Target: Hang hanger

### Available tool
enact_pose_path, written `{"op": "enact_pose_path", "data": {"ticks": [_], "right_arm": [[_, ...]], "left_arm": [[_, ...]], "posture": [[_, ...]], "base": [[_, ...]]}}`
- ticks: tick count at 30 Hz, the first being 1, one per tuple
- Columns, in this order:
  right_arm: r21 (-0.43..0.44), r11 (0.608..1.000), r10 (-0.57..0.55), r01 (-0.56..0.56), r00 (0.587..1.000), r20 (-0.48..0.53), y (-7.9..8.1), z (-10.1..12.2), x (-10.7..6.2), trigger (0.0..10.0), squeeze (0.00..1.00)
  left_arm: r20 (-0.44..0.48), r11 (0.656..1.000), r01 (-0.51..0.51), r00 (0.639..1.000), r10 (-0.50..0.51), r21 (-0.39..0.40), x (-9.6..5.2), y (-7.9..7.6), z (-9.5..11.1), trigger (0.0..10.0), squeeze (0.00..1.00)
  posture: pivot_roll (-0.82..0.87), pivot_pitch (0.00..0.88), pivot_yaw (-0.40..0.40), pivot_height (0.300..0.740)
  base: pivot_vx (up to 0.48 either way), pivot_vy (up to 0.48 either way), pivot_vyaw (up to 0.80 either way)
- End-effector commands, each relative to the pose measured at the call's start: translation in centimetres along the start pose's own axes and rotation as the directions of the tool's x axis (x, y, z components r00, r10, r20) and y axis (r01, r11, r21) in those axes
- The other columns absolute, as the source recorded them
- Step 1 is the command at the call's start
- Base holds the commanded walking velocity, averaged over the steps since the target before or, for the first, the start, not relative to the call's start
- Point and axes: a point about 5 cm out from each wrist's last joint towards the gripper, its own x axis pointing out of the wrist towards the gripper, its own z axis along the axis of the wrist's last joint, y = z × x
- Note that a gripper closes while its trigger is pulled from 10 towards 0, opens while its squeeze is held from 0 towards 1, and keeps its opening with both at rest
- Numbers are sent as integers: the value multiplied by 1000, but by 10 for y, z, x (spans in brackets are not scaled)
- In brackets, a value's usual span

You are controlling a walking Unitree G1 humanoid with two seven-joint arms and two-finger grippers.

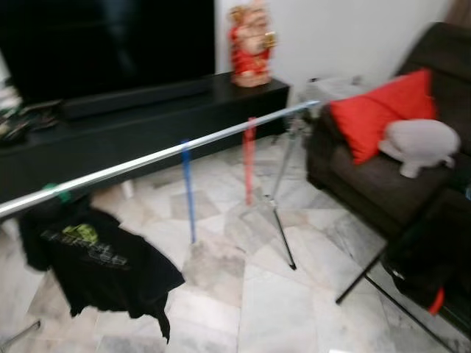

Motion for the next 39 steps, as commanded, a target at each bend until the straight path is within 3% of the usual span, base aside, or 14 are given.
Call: {"op": "enact_pose_path", "data": {"ticks": [1, 26, 39], "right_arm": [[12, 1000, 19, -19, 1000, 9, 8, 4, 0, 10000, 0], [16, 1000, 18, -18, 1000, 16, 8, 3, 0, 10000, 0], [42, 999, 12, -14, 999, 38, 9, 6, 0, 10000, 0]], "left_arm": [[-36, 1000, -23, 999, 23, -5, -3, 8, -14, 10000, 0], [-30, 999, -24, 999, 23, -25, -4, 7, -15, 10000, 0], [-26, 999, -24, 999, 23, -37, -3, 8, -13, 10000, 0]], "posture": [[123, 0, 30, 740], [123, 0, 31, 740], [122, 0, 30, 740]], "base": [[0, 0, -756], [0, 0, -742], [237, 0, 0]]}}
